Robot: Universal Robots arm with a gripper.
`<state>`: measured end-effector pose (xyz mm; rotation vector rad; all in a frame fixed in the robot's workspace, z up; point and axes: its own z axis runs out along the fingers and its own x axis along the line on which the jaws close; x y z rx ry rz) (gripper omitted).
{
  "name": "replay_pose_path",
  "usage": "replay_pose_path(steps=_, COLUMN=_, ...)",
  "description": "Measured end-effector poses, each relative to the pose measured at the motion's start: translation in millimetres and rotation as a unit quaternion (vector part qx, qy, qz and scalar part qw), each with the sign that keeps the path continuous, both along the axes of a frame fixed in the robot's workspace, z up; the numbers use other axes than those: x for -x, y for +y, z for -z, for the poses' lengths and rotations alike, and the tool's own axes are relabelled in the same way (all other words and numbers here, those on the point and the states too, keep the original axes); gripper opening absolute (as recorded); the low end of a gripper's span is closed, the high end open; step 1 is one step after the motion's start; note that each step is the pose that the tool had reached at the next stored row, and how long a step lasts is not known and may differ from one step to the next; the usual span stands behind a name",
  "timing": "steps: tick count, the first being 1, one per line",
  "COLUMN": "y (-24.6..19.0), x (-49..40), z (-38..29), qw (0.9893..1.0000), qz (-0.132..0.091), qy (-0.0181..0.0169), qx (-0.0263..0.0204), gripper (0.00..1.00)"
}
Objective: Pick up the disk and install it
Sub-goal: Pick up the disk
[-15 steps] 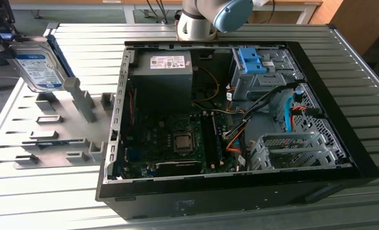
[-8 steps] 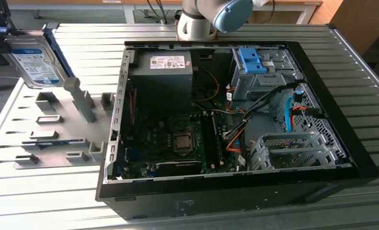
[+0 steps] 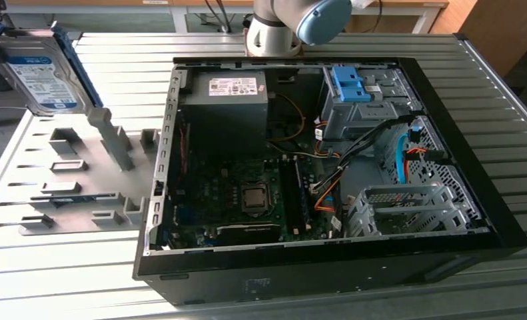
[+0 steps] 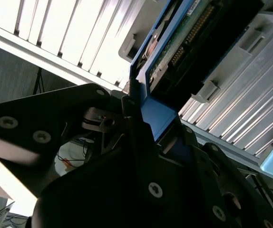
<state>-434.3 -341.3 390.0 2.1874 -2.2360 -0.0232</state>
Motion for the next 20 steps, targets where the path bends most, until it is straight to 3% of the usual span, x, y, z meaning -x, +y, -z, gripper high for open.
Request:
replay_pose_path(steps=11, y=0.5, x=0.0, z=-37.7, qw=1.0000, qz=0.000, qy=0.0000, qx=0.0004, gripper=0.36)
replay_pose_path(steps=20, y=1.1, x=0.0, z=-60.8, qw=1.0000, qz=0.000, qy=0.0000, qx=0.0014, gripper=0.36)
